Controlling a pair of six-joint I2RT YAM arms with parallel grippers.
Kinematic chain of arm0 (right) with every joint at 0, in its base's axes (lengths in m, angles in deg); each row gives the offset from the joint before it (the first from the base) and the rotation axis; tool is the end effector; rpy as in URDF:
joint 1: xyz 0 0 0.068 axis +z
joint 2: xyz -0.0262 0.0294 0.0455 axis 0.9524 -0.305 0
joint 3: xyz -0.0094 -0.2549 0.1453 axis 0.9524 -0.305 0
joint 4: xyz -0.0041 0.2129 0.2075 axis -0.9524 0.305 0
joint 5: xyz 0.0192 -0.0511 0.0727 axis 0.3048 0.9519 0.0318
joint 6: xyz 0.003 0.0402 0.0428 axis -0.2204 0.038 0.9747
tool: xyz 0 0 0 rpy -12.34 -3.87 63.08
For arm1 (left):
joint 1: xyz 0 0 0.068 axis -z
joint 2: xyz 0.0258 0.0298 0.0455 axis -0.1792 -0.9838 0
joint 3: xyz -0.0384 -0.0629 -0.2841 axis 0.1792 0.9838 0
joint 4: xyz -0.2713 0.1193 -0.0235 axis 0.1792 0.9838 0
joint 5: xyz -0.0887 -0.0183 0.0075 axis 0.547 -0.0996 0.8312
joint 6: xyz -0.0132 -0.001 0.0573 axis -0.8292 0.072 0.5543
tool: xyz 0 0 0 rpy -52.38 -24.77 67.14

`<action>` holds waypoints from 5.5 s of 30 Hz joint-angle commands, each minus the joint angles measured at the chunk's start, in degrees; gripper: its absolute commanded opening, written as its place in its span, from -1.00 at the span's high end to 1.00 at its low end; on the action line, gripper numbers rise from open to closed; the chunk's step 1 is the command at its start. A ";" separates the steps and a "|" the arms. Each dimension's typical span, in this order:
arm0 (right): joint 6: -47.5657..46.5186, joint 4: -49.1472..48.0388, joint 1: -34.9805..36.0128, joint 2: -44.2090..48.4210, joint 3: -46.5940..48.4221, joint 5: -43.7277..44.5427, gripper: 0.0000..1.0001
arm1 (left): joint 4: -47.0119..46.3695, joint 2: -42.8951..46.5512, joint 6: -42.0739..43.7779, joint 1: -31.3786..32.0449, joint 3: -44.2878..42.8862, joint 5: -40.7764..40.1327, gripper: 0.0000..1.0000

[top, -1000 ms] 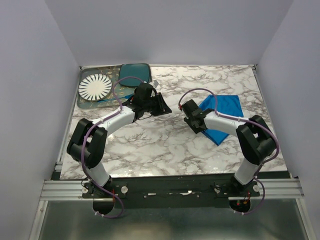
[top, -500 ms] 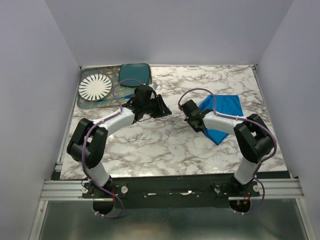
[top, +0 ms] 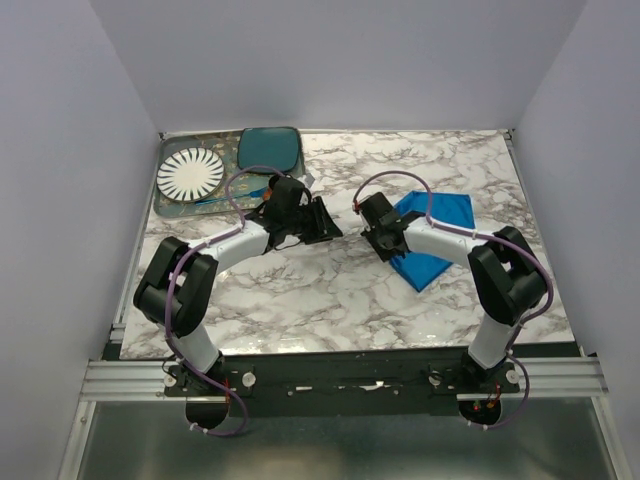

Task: Fold the napkin, place the utensils inside, and roll it up
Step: Roll the napkin with the utensil

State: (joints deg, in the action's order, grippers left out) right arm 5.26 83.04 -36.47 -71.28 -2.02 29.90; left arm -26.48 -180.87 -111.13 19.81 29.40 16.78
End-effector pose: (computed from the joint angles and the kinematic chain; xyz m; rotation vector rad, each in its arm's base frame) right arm 0.3194 0.2148 0.1558 -0.8121 2.4998 -0.2180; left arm 0.3397 -0.2151 0.2028 -0.1633 2.4288 -1.1071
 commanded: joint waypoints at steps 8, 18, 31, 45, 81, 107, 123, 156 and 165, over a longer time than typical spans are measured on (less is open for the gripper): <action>10.71 3.92 2.20 -0.33 7.23 -19.38 0.99 | -3.24 1.63 -1.45 0.19 5.19 1.71 0.03; 9.39 5.24 2.11 -6.22 12.25 -28.61 0.99 | -2.81 2.60 -4.69 0.11 6.51 1.18 -0.34; 10.45 1.90 2.11 -5.69 10.67 -30.64 0.99 | -2.97 -6.27 -12.26 0.28 2.21 0.12 -0.61; 10.18 0.14 2.20 -4.64 8.74 -29.76 0.99 | -3.50 -11.37 -11.12 0.11 -2.01 -5.59 -0.41; 6.85 -1.96 17.75 5.21 -3.13 2.58 -0.05 | -2.10 -14.01 -7.52 0.19 -2.54 -7.52 0.81; 6.58 2.34 18.90 -5.25 3.37 4.17 0.99 | -0.43 -15.42 -6.56 0.19 -4.56 -6.47 0.83; 6.32 0.06 2.04 1.34 2.15 -35.81 0.99 | 5.02 -13.75 -0.58 0.11 -9.66 -9.89 0.34; 12.29 -8.56 -14.58 -7.10 -4.62 -60.17 0.99 | 9.51 -5.21 1.72 6.17 -5.52 -7.09 -0.50; 13.00 -9.61 -15.82 -8.68 -5.24 -59.91 0.99 | 12.23 -10.75 3.38 6.26 -11.24 -8.49 -0.46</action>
State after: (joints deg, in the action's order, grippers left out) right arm 18.39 74.89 -51.64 -77.93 -5.84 -31.08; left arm -15.62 -189.85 -108.84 26.08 21.90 8.65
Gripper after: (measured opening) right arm 0.011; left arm 0.743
